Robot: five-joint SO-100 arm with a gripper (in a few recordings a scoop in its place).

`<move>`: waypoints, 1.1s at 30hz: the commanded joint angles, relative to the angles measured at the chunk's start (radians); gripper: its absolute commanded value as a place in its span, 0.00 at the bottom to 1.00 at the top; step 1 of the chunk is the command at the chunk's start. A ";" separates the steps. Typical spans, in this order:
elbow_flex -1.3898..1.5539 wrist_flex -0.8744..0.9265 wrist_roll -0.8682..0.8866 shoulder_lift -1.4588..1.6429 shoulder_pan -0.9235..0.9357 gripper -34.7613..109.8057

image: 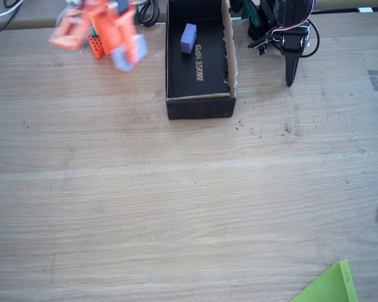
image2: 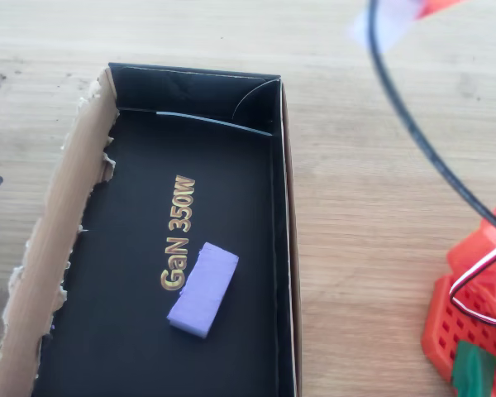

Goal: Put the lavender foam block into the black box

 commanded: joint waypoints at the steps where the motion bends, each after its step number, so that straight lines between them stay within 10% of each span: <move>1: -0.081 -0.035 -0.025 -0.054 -0.173 0.24; 33: -0.337 -0.023 -0.221 -0.357 -0.434 0.42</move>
